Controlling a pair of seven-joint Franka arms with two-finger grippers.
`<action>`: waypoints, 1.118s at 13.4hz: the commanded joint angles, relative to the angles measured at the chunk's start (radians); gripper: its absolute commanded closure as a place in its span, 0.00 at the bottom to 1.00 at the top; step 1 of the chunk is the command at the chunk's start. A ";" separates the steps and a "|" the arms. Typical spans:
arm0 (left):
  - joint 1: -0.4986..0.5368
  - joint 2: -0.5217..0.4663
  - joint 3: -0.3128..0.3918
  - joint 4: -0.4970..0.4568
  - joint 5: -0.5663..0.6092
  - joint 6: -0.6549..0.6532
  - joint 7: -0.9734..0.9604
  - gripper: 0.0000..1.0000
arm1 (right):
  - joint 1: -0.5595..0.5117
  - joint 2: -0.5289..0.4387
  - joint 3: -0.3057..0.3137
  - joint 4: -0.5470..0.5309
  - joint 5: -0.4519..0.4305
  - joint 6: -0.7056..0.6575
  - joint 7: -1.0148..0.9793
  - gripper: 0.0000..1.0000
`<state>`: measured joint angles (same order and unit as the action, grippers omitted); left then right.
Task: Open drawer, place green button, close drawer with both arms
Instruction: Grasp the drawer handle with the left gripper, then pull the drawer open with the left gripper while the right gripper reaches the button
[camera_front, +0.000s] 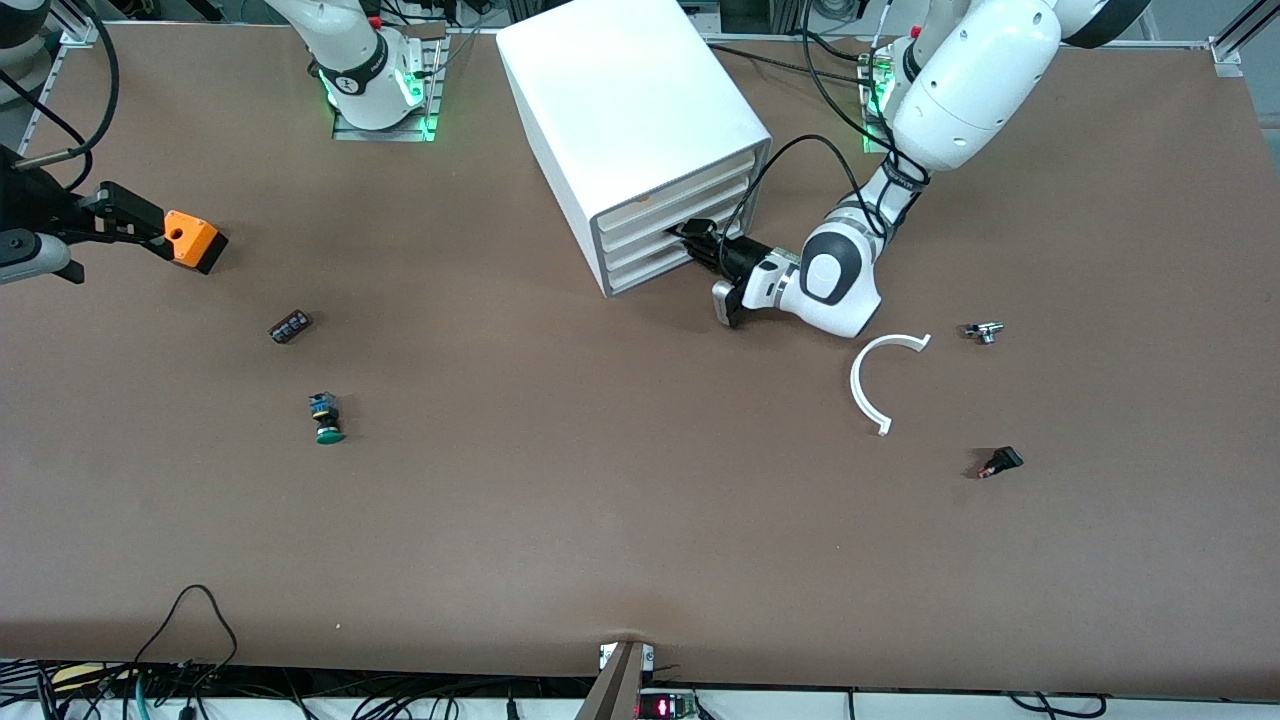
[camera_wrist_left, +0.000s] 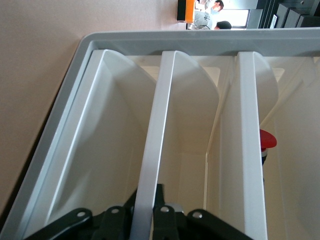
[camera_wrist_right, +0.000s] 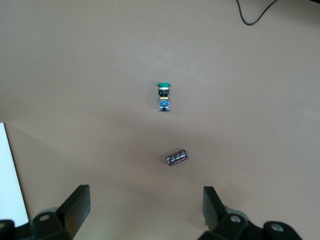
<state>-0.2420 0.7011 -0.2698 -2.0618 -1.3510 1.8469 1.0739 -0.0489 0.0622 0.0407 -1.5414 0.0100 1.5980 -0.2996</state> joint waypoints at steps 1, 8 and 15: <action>0.012 0.001 0.006 -0.004 -0.031 -0.003 0.011 1.00 | 0.003 0.016 0.002 0.023 0.005 0.008 0.004 0.00; 0.072 0.004 0.007 -0.006 -0.186 0.046 -0.060 1.00 | 0.009 0.122 0.008 0.030 0.027 0.114 -0.015 0.00; 0.158 0.004 0.014 -0.004 -0.220 0.100 -0.058 1.00 | 0.003 0.342 0.005 0.029 0.011 0.120 -0.013 0.00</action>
<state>-0.1097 0.7033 -0.2525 -2.0799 -1.4830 1.8756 1.0622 -0.0427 0.3276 0.0491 -1.5419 0.0204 1.7192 -0.3001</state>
